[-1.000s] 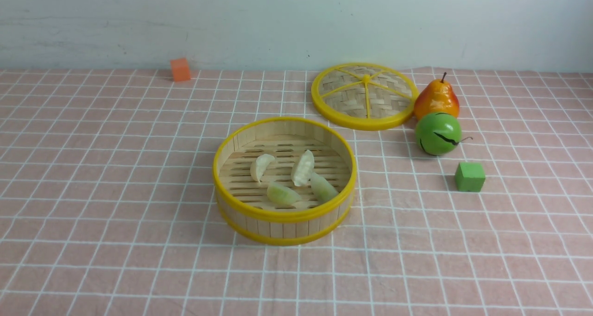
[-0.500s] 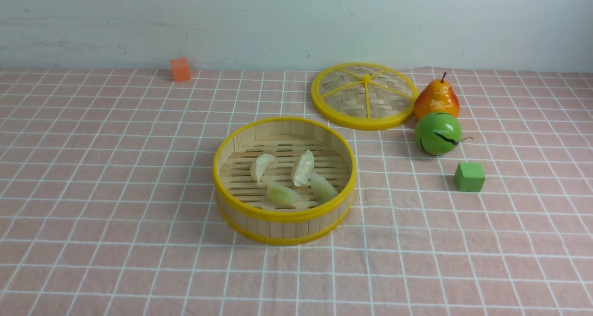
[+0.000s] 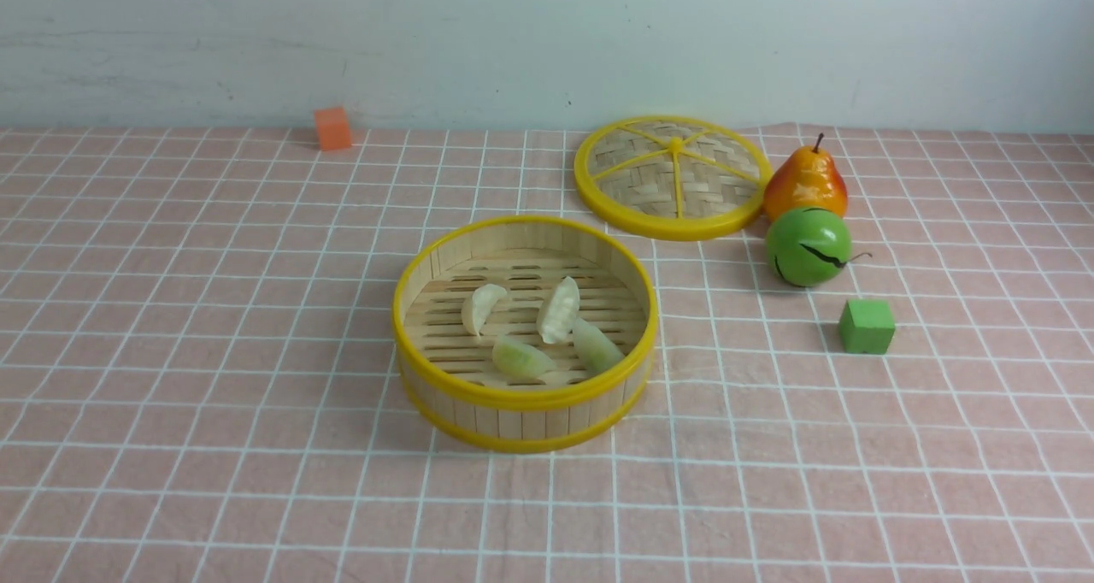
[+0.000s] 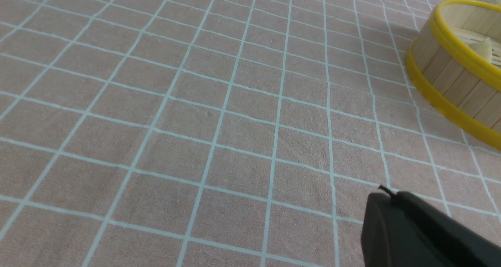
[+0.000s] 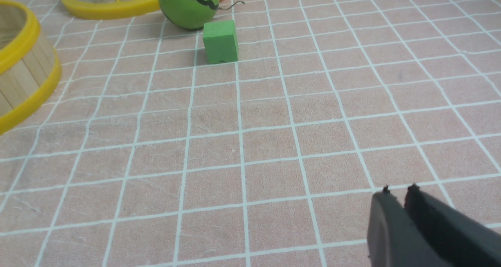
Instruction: Put the dumplings into the steamer on the table with the pink tablecloth.
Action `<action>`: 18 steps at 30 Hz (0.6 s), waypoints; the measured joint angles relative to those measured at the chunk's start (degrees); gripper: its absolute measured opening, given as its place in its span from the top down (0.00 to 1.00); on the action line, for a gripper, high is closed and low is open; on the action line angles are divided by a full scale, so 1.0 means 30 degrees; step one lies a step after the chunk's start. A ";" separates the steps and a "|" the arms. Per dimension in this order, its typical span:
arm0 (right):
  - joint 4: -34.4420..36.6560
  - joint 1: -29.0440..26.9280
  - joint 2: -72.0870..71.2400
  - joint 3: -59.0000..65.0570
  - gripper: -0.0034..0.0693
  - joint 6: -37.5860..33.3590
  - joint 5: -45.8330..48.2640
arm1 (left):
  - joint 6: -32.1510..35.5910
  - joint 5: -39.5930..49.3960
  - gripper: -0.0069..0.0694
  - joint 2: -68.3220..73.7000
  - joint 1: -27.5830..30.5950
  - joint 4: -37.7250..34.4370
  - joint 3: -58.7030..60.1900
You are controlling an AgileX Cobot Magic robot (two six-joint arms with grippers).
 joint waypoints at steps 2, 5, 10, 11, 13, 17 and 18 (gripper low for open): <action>0.0000 0.0000 0.0000 0.0000 0.86 0.0000 0.0000 | 0.0000 0.0000 0.93 0.0000 0.0000 0.0000 0.0000; 0.0000 0.0000 0.0000 0.0000 0.86 0.0000 0.0000 | 0.0000 0.0000 0.93 0.0000 0.0000 0.0000 0.0000; 0.0000 0.0000 0.0000 0.0000 0.85 0.0000 0.0000 | 0.0000 0.0000 0.93 0.0000 0.0000 0.0000 0.0000; 0.0000 0.0000 0.0000 0.0000 0.85 0.0000 0.0000 | 0.0000 0.0000 0.93 0.0000 0.0000 0.0000 0.0000; 0.0000 0.0000 0.0000 0.0000 0.84 0.0000 0.0000 | 0.0000 0.0000 0.93 0.0000 0.0000 0.0000 0.0000; 0.0000 0.0000 0.0000 0.0000 0.84 0.0000 0.0000 | 0.0000 0.0000 0.93 0.0000 0.0000 0.0000 0.0000; 0.0000 0.0000 0.0000 0.0000 0.84 0.0000 0.0000 | 0.0000 0.0000 0.93 0.0000 0.0000 0.0000 0.0000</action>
